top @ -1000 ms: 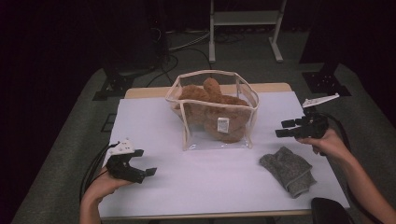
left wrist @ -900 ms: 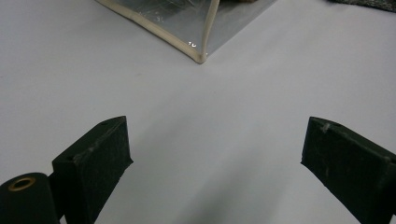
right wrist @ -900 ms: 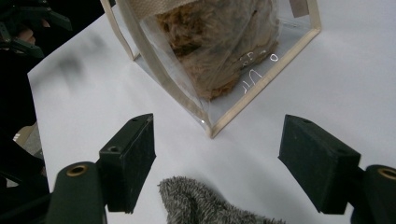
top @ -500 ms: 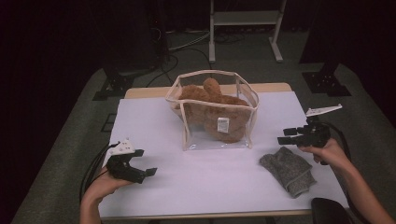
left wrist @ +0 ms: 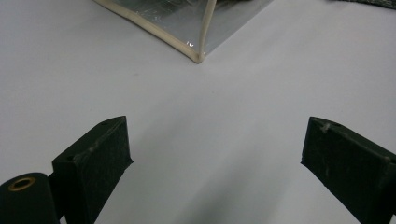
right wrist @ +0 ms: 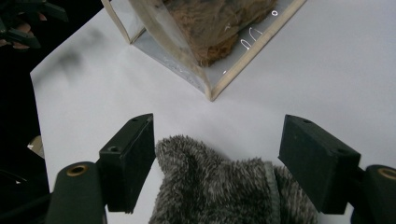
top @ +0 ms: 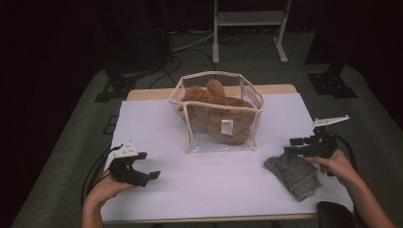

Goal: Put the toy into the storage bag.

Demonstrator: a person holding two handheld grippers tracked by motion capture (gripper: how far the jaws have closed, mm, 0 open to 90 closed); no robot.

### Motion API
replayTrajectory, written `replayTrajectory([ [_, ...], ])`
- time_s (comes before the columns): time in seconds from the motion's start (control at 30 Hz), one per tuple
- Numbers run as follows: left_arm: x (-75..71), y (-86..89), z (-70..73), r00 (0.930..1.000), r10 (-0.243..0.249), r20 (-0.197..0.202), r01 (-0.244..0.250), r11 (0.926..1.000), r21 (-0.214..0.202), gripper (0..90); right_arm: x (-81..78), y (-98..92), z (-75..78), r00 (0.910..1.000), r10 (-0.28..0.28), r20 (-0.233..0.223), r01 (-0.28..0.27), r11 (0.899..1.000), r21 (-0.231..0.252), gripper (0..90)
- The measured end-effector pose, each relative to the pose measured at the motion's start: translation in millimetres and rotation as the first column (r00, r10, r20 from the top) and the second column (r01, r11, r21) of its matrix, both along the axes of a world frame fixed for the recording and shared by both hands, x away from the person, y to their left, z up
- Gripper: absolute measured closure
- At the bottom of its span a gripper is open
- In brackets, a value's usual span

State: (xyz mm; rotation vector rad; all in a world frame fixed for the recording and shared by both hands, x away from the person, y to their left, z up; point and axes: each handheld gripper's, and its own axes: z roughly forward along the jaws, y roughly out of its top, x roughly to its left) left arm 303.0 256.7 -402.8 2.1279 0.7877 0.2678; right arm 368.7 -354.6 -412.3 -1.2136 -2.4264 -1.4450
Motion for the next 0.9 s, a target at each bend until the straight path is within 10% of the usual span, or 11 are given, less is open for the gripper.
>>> replayTrajectory([
  [0.9, 0.9, -2.6, 0.8, 1.0000, -0.003, 0.003, 0.003, 1.0000, 0.003, 7.0, -17.9, -5.1, -25.2, 0.9996, -0.029, -0.003, 0.029, 0.997, 0.078, 25.5],
])
